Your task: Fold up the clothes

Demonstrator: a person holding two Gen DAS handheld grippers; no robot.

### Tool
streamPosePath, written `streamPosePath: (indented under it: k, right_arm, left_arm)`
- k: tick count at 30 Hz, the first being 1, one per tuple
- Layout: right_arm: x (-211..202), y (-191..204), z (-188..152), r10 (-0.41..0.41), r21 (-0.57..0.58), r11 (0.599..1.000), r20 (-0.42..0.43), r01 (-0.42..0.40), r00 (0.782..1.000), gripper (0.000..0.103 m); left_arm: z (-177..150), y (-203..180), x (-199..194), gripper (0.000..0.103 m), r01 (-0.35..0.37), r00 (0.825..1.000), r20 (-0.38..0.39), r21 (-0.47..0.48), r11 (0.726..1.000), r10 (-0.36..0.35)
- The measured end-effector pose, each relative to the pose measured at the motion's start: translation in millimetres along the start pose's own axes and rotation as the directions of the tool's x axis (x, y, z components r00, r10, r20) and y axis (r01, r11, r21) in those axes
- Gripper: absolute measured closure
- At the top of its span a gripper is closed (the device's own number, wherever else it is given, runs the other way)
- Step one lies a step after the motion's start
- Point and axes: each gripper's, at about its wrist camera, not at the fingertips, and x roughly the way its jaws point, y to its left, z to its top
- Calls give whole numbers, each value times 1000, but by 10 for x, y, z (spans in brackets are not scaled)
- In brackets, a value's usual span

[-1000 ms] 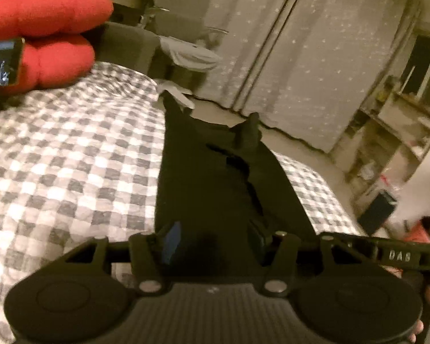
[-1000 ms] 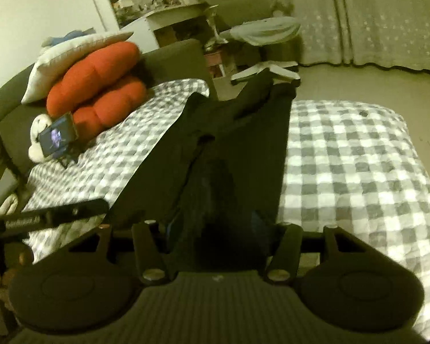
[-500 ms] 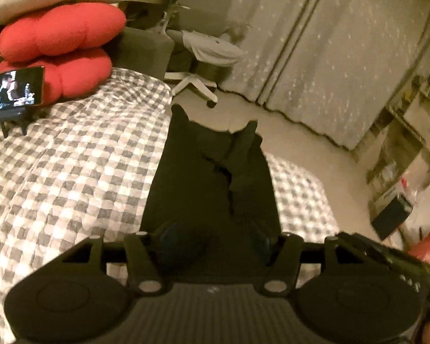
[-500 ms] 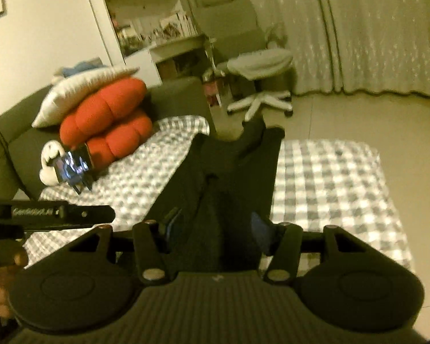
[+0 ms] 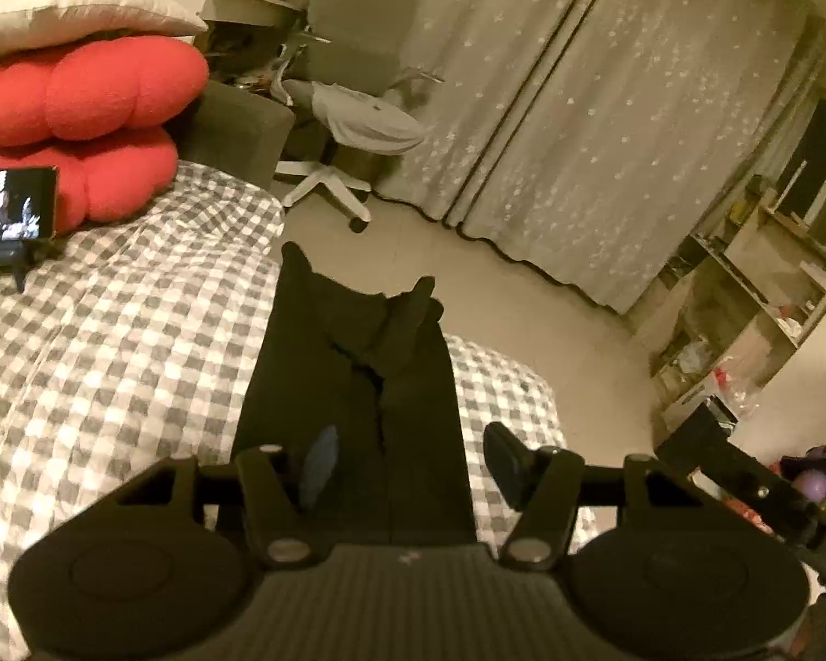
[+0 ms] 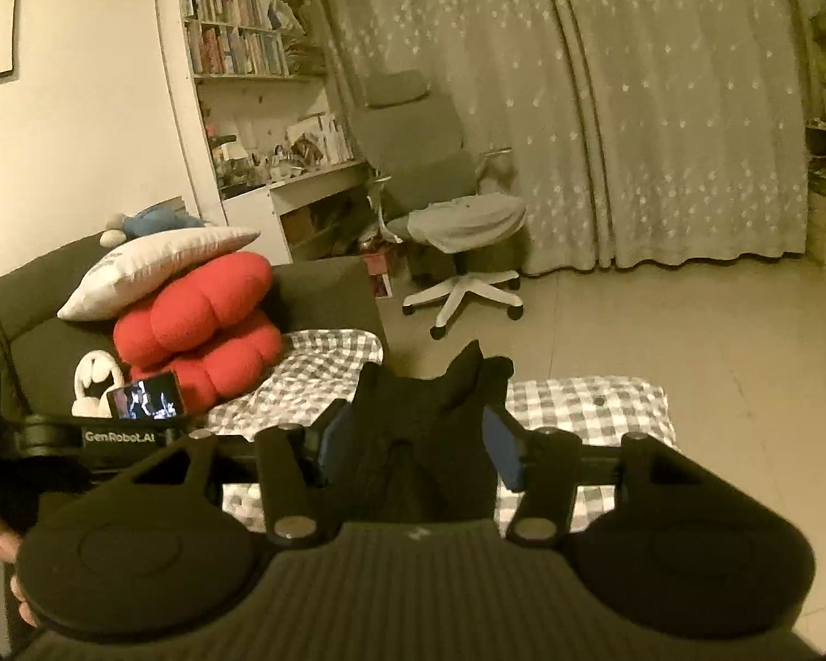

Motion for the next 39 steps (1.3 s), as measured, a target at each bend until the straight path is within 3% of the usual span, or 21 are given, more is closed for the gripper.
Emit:
streamPosePath:
  k: [4,9,14,18,21,26,32,36,39]
  right_arm:
    - [192,12,59,17,-17,1000,-28,-18,999,45]
    - [863,-281,-58,57,80,996,-179,-43,982,45]
    - [1482,-540,-116,11,61,998,-243,4,970,45]
    - [1720,-622,-103,-9,32,999,-267,18,964,45]
    - [1854,-683,-101,-14,13,1000,-282,19,959,45]
    - [2097,-759,-140,-32,-36,999,-312,22,949,45]
    - [2409,-810,-216,-38,-89,996,-342,8,939,45]
    - [2585,-375,-319,1,-282,955,-300,-90,954,44]
    - [2712,-51,-416,52,-405,899,-279,-166,959,38]
  left_arm:
    - [174,73,141,41,-37,999,-4,33,999,37]
    - [464,164,626,39,-124,992,-23,44,991,126]
    - [622,228,1269,39,-213,974,-57,81,974,218]
    - [719,349,1771,39,-222,969,-99,70,973,228]
    - [892,533,2076,39,-201,972,-129,-1,980,199]
    - [1205,762,2472,39,-110,986,-139,-142,984,90]
    - [1075,641,2954,39,-3,980,-196,-108,994,-18]
    - [1016,761,3179,39,-16,970,-241,-129,992,-16]
    - [1098,871,3188,39,16,969,-239,-167,986,-56]
